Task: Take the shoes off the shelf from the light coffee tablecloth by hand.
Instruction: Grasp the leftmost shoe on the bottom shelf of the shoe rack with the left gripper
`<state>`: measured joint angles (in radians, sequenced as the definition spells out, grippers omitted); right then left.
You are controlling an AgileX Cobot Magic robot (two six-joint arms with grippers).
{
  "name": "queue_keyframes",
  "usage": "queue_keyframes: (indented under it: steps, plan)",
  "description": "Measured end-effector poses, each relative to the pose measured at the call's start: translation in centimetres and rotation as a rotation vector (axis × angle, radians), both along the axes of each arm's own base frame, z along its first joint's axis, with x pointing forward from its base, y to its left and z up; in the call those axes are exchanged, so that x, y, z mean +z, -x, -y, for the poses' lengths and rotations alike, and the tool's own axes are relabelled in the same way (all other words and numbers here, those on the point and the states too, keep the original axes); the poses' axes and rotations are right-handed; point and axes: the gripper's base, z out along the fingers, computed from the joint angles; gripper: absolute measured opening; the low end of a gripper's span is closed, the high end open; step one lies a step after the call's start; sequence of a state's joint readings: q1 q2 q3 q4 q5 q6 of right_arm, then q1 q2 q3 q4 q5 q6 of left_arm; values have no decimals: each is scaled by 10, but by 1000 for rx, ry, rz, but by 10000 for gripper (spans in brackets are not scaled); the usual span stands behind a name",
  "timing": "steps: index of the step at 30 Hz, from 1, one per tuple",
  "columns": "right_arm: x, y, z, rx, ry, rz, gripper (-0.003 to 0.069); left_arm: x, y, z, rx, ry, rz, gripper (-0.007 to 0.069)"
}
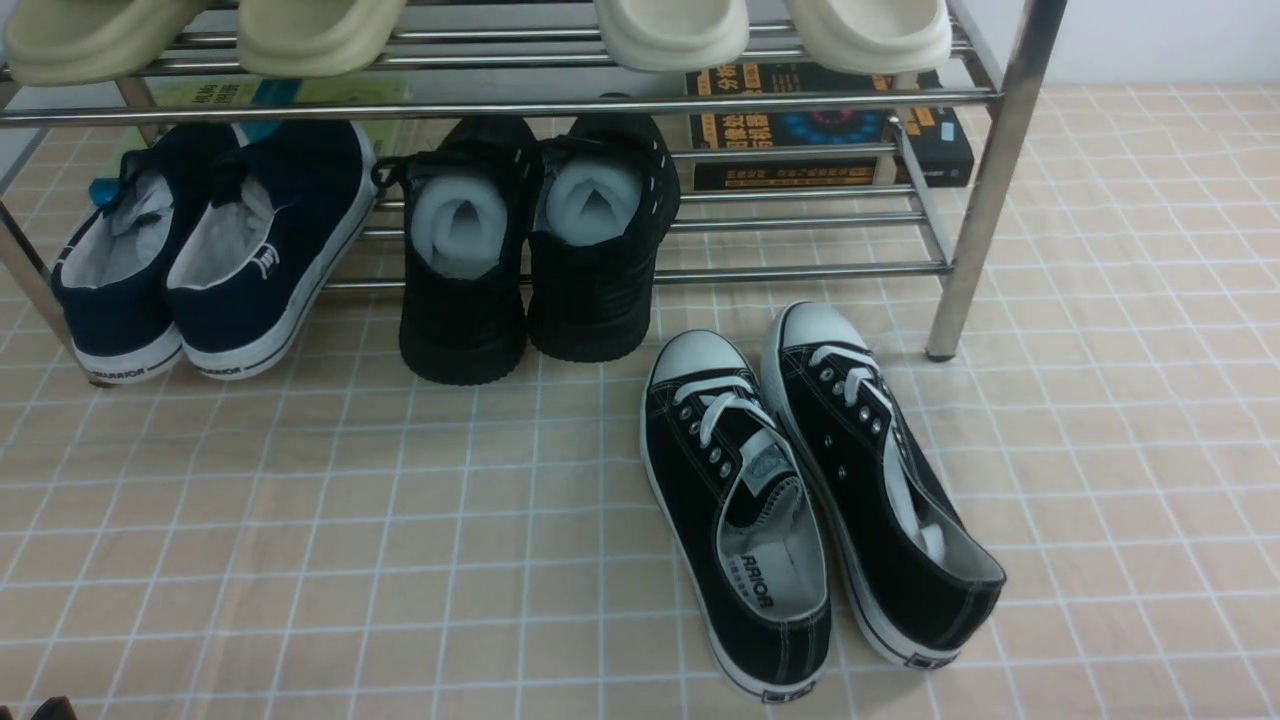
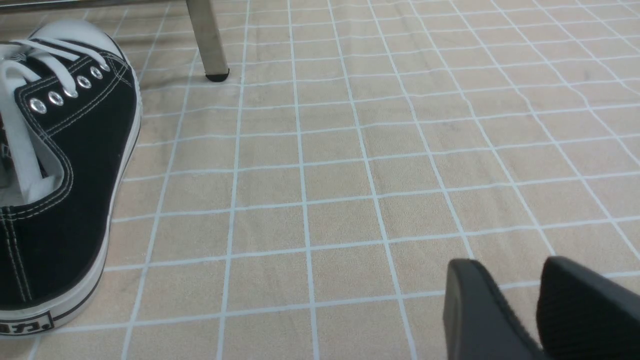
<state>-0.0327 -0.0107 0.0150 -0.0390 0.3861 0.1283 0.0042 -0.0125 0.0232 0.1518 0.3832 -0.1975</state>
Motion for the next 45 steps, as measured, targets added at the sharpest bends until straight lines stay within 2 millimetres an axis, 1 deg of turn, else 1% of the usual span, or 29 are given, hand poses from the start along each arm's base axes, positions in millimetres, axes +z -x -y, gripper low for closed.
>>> queue_keyframes:
  steps: [13, 15, 17, 18, 19, 21, 22, 23, 24, 29, 32, 36, 37, 38, 39, 41, 42, 43, 44, 45]
  plan:
    - [0, 0, 0, 0, 1, 0, 231, 0, 0, 0, 1, 22, 6, 239]
    - [0, 0, 0, 0, 1, 0, 231, 1, -1, 3, 12, 142, 25, 239]
    - [0, 0, 0, 1, 2, 0, 231, 4, -2, 7, 38, 421, 67, 239]
    - [0, 0, 0, 1, 2, 0, 231, 5, -2, 9, 45, 520, 79, 239]
    - [0, 0, 0, 1, 2, 0, 231, 8, -3, 10, 61, 671, 101, 239]
    - [0, 0, 0, 1, 2, 0, 232, 11, -3, 12, 82, 886, 128, 239]
    - [0, 0, 0, 1, 2, 0, 232, 12, -3, 12, 83, 902, 130, 239]
    - [0, 0, 0, 1, 2, 0, 233, 14, -3, 12, 92, 997, 152, 239]
    - [0, 0, 0, 1, 2, 0, 233, 16, -4, 12, 93, 1025, 171, 239]
    - [0, 0, 0, 1, 2, 0, 235, 24, -4, 9, 85, 1064, 267, 239]
    - [0, 0, 0, 1, 2, 0, 237, 34, -4, 4, 73, 1097, 394, 234]
    - [0, 0, 0, 1, 2, 0, 237, 49, -2, 4, 46, 1068, 447, 185]
    - [0, 0, 0, 1, 2, 0, 237, 59, 0, 5, 25, 1020, 455, 153]
    - [0, 0, 0, 1, 2, 0, 237, 84, 7, 7, -14, 917, 472, 90]
    - [0, 0, 0, 1, 2, 0, 237, 98, 9, 8, -27, 853, 470, 52]
    - [0, 0, 0, 1, 2, 0, 239, 121, 8, 9, -30, 754, 419, 13]
    - [0, 0, 0, 1, 2, 0, 239, 131, 5, 10, -20, 713, 357, 5]
    - [0, 0, 0, 1, 2, 0, 239, 133, 4, 10, -18, 706, 342, 5]
    - [0, 0, 0, 1, 2, 0, 239, 142, -6, 11, 10, 656, 209, 1]
    - [0, 0, 0, 1, 2, 0, 239, 145, -16, 11, 44, 615, 67, 1]
